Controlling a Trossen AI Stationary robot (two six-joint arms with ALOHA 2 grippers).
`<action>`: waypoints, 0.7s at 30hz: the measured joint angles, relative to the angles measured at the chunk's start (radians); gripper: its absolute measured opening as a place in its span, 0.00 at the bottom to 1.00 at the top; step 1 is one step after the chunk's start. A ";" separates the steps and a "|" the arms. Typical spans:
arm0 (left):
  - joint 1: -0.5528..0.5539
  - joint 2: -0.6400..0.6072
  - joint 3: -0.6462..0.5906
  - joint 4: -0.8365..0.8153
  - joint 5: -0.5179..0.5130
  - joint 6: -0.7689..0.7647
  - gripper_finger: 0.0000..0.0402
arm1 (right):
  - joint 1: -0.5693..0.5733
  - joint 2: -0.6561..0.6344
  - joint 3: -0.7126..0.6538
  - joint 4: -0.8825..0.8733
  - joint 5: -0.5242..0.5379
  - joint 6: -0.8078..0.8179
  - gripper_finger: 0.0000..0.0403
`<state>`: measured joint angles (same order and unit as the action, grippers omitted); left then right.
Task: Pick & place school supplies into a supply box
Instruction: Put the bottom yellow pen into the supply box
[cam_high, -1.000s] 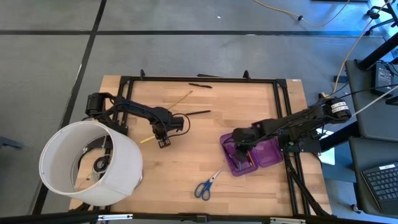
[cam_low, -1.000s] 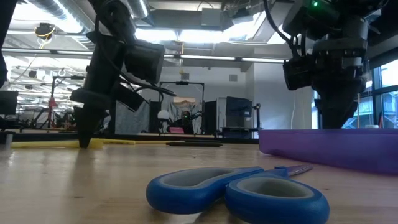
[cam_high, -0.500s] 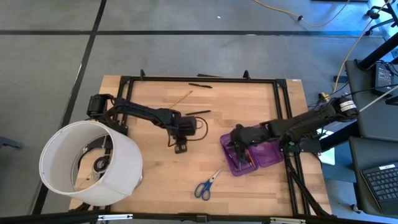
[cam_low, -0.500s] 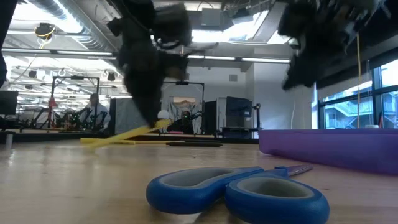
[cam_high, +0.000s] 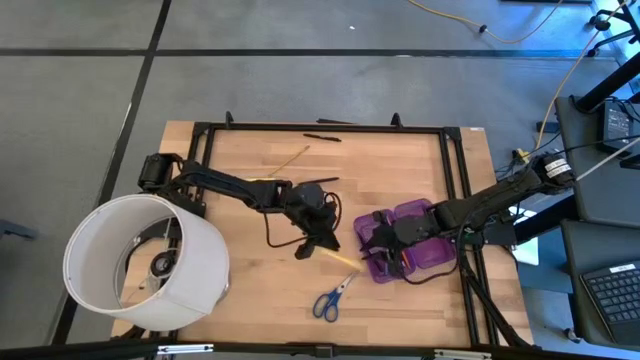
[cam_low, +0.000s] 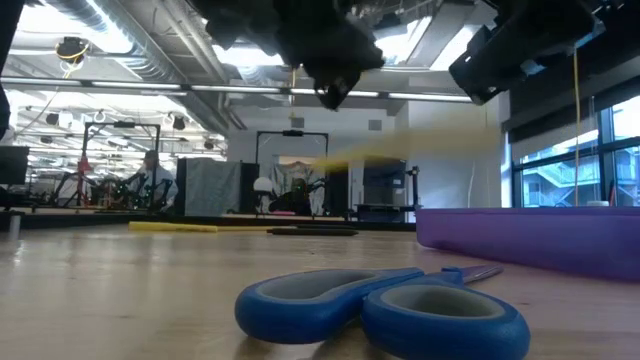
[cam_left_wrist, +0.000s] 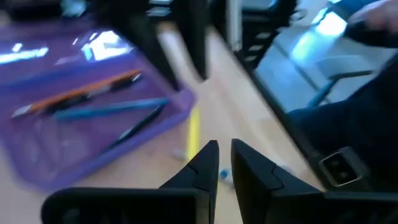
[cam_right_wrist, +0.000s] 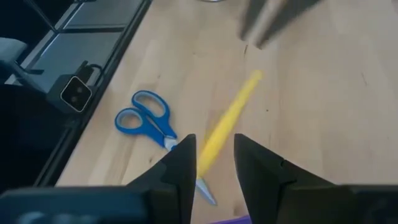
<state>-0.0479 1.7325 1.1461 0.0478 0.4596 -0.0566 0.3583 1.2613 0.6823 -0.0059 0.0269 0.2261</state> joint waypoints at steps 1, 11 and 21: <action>-0.005 0.000 0.000 0.019 0.013 0.000 0.08 | 0.000 0.000 0.000 0.000 0.000 0.000 0.29; -0.030 0.000 0.000 0.023 0.029 0.018 0.01 | -0.001 0.000 0.000 -0.014 0.110 0.067 0.53; -0.030 0.000 0.000 0.007 0.029 0.066 0.01 | 0.000 0.000 0.000 -0.025 0.084 0.111 0.61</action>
<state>-0.0780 1.7321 1.1461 0.0549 0.4889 0.0093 0.3580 1.2617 0.6823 -0.0311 0.1111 0.3367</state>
